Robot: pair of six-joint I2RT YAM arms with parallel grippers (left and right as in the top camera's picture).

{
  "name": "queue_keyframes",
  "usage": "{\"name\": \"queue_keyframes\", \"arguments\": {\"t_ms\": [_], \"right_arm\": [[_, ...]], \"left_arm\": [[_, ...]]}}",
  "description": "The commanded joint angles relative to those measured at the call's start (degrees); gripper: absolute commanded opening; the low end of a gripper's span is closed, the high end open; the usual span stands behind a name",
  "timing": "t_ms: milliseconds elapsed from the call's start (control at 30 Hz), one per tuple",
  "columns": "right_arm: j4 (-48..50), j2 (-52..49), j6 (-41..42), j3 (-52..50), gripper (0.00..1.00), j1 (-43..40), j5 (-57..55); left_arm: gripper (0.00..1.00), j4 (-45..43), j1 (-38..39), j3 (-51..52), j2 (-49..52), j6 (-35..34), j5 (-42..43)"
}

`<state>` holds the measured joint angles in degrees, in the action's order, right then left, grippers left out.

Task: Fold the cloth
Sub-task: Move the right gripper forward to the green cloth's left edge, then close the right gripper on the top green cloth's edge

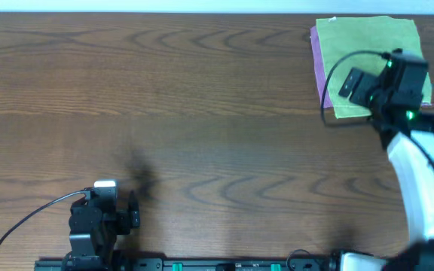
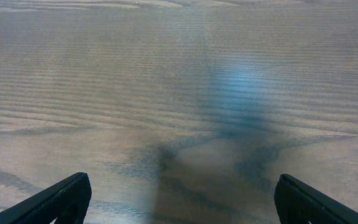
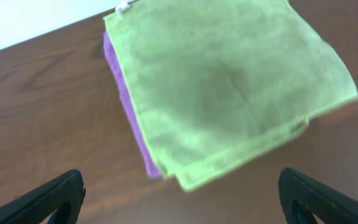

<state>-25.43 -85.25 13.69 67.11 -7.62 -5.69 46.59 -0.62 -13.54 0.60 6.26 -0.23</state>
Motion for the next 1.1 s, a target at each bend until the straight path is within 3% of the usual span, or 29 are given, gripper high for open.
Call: {"name": "queue_keyframes", "arguments": {"t_ms": [0,233,433,600,767,1067], "right_arm": [[1.1,-7.1,-4.2,6.1,0.99,-1.1,3.0],[10.8,-16.6,-7.0,9.2,0.99,-1.0,4.2],[11.9,-22.3,-7.2,9.2,0.99,-0.9,8.5],[12.4,-28.9,-11.7,9.2,0.9,-0.5,12.2],[12.6,-33.5,-17.1,9.2,0.85,1.2,11.5],[12.2,-34.6,-18.1,9.2,0.83,2.8,6.3]], "left_arm": [[0.95,2.3,0.3,2.4,-0.4,1.5,-0.8],[0.95,2.3,0.3,2.4,-0.4,1.5,-0.8],[0.95,2.3,0.3,2.4,-0.4,1.4,-0.8],[0.95,2.3,0.3,2.4,-0.4,1.4,-0.8],[0.95,2.3,0.3,2.4,-0.4,1.4,-0.8],[0.95,2.3,0.3,2.4,-0.4,1.5,-0.8]]}}
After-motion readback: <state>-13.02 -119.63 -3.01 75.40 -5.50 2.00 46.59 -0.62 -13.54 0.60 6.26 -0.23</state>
